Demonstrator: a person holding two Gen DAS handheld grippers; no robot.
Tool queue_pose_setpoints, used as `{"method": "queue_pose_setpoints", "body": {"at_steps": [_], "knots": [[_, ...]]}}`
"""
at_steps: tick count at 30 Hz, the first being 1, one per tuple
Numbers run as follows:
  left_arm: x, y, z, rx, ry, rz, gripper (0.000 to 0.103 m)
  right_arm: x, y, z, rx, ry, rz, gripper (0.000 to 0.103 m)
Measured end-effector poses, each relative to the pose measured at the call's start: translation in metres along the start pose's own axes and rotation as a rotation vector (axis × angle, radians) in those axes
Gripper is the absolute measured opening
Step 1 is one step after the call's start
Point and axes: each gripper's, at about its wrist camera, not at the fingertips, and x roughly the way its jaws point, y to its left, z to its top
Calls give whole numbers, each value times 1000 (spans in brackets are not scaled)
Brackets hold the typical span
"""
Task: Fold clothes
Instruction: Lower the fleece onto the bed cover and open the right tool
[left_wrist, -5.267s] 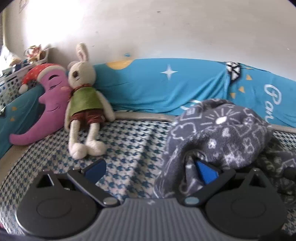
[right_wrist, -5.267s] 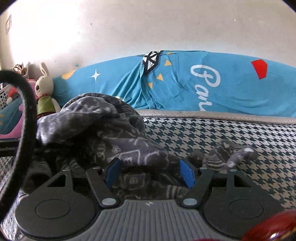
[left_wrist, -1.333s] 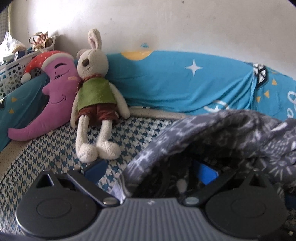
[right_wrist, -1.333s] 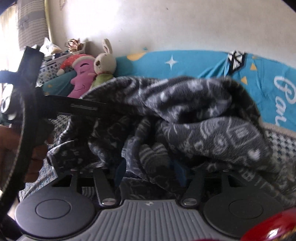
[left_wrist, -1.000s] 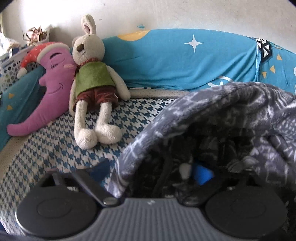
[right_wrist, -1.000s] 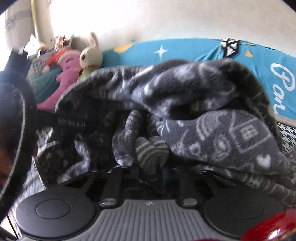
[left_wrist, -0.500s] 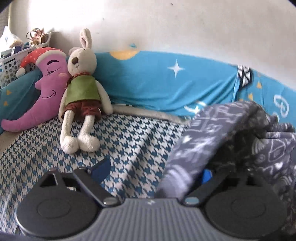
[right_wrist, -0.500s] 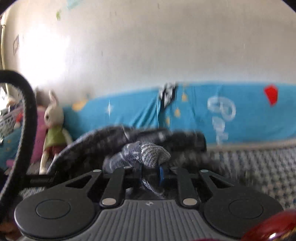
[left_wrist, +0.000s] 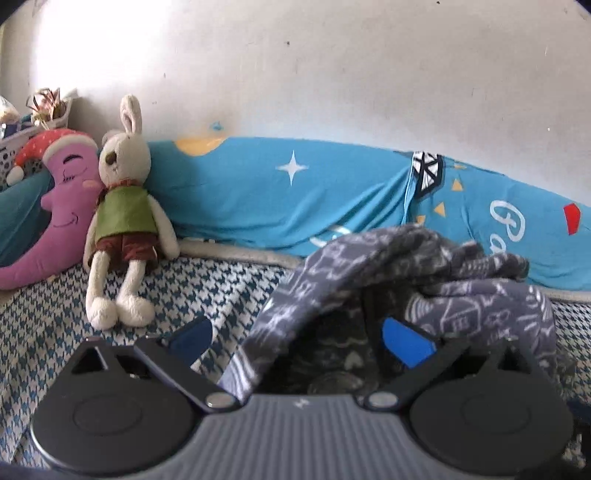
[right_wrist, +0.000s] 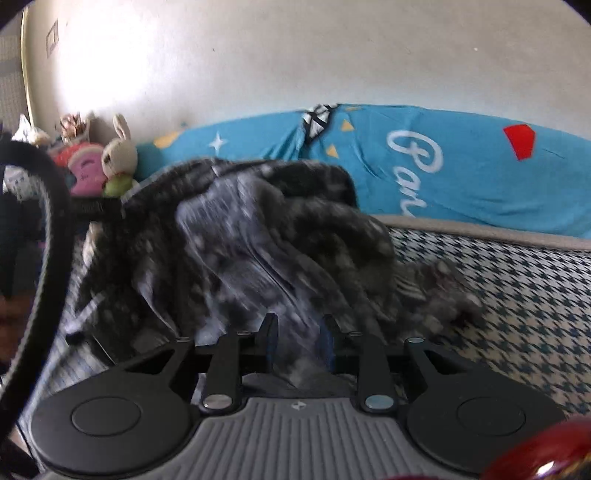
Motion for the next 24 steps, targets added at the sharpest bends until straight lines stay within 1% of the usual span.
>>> {"method": "queue_pose_setpoints", "body": {"at_steps": [3, 7, 11, 14, 18, 21, 23, 24], "knots": [[4, -5, 2, 10, -6, 12, 103, 6, -6, -11, -2, 34, 8, 25], [11, -7, 5, 16, -11, 31, 103, 16, -4, -22, -75, 74, 13, 25], [16, -4, 8, 20, -11, 16, 103, 28, -3, -31, -102, 112, 8, 25], [22, -7, 7, 50, 4, 5, 103, 34, -3, -35, -113, 127, 6, 28], [31, -14, 6, 86, 22, -12, 103, 38, -6, -37, -104, 146, 33, 36], [38, -18, 6, 100, 31, -14, 103, 38, -7, -39, -118, 128, 40, 40], [44, -20, 5, 103, 43, -9, 103, 40, -5, -40, -132, 117, 38, 45], [45, -21, 4, 105, 40, 0, 103, 42, -4, -39, -135, 110, 37, 49]]}}
